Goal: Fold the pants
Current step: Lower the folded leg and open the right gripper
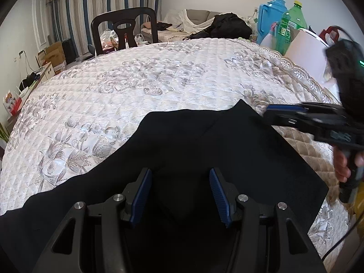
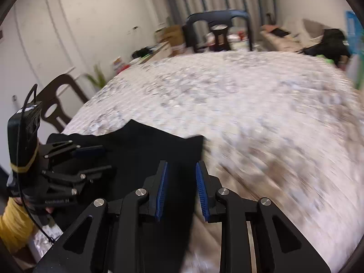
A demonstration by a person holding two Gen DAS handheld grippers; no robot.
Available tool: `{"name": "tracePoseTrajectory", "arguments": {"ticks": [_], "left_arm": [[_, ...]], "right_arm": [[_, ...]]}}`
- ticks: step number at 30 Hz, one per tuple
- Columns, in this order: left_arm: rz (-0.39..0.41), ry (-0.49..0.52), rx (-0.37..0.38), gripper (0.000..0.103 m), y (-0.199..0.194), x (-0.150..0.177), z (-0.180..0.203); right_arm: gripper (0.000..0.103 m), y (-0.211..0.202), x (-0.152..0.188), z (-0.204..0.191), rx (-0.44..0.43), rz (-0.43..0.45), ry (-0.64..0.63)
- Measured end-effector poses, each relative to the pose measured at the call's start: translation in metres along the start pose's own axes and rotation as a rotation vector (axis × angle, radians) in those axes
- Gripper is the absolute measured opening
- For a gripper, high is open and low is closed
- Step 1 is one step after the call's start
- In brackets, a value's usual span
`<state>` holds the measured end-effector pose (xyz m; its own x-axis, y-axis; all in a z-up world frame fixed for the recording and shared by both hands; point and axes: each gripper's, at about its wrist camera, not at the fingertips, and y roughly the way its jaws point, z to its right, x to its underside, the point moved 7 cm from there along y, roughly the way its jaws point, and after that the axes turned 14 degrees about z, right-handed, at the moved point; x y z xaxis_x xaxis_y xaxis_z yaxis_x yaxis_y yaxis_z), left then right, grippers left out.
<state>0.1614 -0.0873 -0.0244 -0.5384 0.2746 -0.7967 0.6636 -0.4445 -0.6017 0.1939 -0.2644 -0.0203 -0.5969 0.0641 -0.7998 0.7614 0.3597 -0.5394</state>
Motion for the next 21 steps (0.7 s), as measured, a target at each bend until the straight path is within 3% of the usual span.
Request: {"name": "tracePoseTrajectory", "arguments": {"ticks": [3,7,10,16,17,18,19,21], "left_arm": [[-0.004,-0.016,0.000,0.056,0.003,0.001,-0.003],[-0.003,-0.028,0.010,0.056,0.004,0.001,-0.006],[-0.004,-0.024,0.010,0.056,0.004,0.001,-0.005],[-0.004,-0.023,0.014,0.058,0.004,0.001,-0.005],[-0.005,-0.024,0.014,0.058,0.005,0.002,-0.005],[-0.005,-0.023,0.014,0.058,0.005,0.002,-0.005],[-0.005,-0.022,0.013,0.058,0.005,0.002,-0.005],[-0.004,-0.021,0.013,0.058,0.005,0.002,-0.005]], "right_arm": [[0.026,0.026,0.002,0.012,0.027,-0.058,0.047],[0.030,0.031,-0.001,0.016,0.031,-0.048,0.042],[0.041,0.031,0.001,0.022,0.061,-0.043,0.067],[0.041,0.039,-0.003,0.013,0.032,-0.041,0.057],[0.040,0.041,-0.003,0.011,0.024,-0.046,0.061],[0.034,0.042,-0.003,0.012,0.042,-0.044,0.049],[0.022,0.042,-0.004,0.015,0.044,-0.041,0.051],[0.014,0.038,-0.005,0.020,0.015,-0.034,0.105]]}}
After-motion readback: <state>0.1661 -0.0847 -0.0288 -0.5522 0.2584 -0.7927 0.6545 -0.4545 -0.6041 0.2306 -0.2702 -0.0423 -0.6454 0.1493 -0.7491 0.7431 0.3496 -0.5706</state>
